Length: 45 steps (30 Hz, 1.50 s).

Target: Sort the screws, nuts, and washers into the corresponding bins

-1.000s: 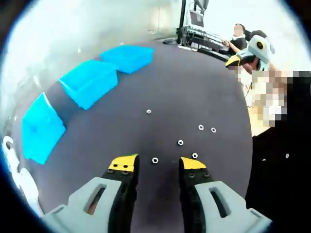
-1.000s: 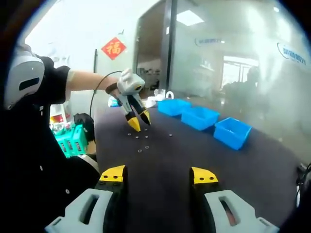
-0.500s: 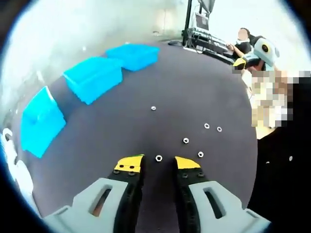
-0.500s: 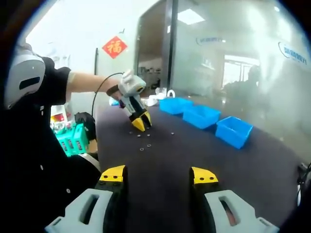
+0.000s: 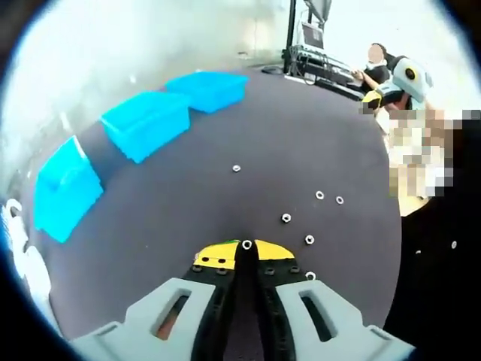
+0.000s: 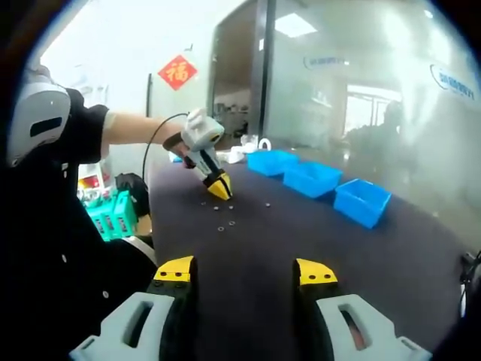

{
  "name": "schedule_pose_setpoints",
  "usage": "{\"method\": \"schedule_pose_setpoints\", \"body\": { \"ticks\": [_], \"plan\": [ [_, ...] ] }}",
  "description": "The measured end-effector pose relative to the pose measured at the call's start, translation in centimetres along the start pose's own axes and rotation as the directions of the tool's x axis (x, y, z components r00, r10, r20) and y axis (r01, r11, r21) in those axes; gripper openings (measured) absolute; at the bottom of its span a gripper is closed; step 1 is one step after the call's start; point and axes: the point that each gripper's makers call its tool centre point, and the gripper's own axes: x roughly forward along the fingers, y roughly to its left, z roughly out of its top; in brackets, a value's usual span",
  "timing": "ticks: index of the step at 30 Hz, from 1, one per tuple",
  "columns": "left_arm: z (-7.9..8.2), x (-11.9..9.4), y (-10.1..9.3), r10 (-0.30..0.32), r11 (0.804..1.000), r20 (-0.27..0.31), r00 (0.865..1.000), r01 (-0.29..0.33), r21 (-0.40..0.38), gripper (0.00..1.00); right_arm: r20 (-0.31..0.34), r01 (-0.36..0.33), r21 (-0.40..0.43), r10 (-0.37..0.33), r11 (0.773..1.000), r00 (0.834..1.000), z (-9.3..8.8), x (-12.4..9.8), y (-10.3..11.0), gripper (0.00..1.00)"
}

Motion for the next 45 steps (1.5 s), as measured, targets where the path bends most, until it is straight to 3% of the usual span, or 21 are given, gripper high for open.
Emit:
{"method": "schedule_pose_setpoints", "body": {
  "ticks": [6,9,13,15,19,22,25,28,32,33,35,36,39,42,44,45],
  "plan": [
    [0.0,-0.1,-0.4,-0.013,1.0,0.038,0.999,0.014,-0.024,0.02,0.006,0.0,0.003,0.0,1.0,1.0,-0.1,-0.1,0.1,0.47],
    [0.2,-0.1,-0.9,-0.03,0.998,0.073,0.997,0.033,-0.043,0.02,0.012,0.006,0.007,-0.007,1.0,1.0,-0.1,-0.2,0.1,0.46],
    [0.7,-0.2,-0.8,-0.005,0.998,0.138,0.99,0.014,-0.062,0.02,0.024,0.015,0.019,-0.016,1.0,1.0,-0.1,-0.4,0.1,0.46],
    [1.4,-0.5,-0.7,0.014,0.996,0.189,0.982,0.004,-0.093,0.02,0.027,0.019,0.022,-0.019,1.0,0.999,-0.1,-0.5,0.1,0.46],
    [3.2,-1.6,-0.5,0.048,0.987,0.317,0.947,0.005,-0.162,0.02,0.054,0.049,0.03,-0.05,0.998,0.997,0.3,-0.6,-0.4,0.46],
    [4.8,-2.9,0.4,0.12,0.984,0.413,0.903,-0.052,-0.173,0.02,0.089,0.063,0.057,-0.067,0.996,0.994,0.9,-0.8,-0.6,0.46],
    [5.7,-4.2,1.5,0.22,0.972,0.464,0.858,-0.153,-0.178,0.02,0.12,0.078,0.076,-0.087,0.994,0.989,1.5,-0.9,-0.8,0.46],
    [7.0,-5.7,1.3,0.257,0.965,0.526,0.811,-0.189,-0.182,0.02,0.137,0.086,0.092,-0.098,0.992,0.986,1.8,-1.1,-0.9,0.46],
    [8.8,-8.0,1.0,0.299,0.953,0.605,0.738,-0.206,-0.22,0.02,0.154,0.098,0.108,-0.114,0.989,0.982,2.0,-1.2,-1.1,0.46],
    [9.0,-8.3,0.9,0.301,0.953,0.612,0.731,-0.206,-0.223,0.02,0.157,0.099,0.112,-0.116,0.989,0.981,2.1,-1.3,-1.1,0.46],
    [10.1,-9.6,0.8,0.315,0.949,0.663,0.679,-0.203,-0.242,0.02,0.163,0.102,0.115,-0.12,0.988,0.979,2.3,-1.3,-1.2,0.46],
    [10.2,-10.0,1.1,0.323,0.946,0.664,0.674,-0.213,-0.244,0.02,0.166,0.104,0.116,-0.122,0.988,0.978,2.4,-1.3,-1.2,0.46],
    [11.1,-11.1,2.9,0.366,0.931,0.687,0.628,-0.244,-0.273,0.02,0.172,0.104,0.12,-0.124,0.987,0.977,2.6,-1.3,-1.2,0.46],
    [11.4,-12.1,4.8,0.413,0.91,0.69,0.595,-0.302,-0.284,0.02,0.173,0.105,0.121,-0.125,0.987,0.977,2.6,-1.3,-1.2,0.46],
    [11.6,-12.3,6.0,0.432,0.901,0.685,0.587,-0.318,-0.295,0.02,0.177,0.104,0.125,-0.125,0.987,0.976,2.7,-1.3,-1.2,0.46],
    [11.6,-12.5,7.0,0.449,0.893,0.684,0.575,-0.321,-0.315,0.02,0.176,0.105,0.125,-0.126,0.987,0.976,2.7,-1.2,-1.2,0.46]
  ]
}}
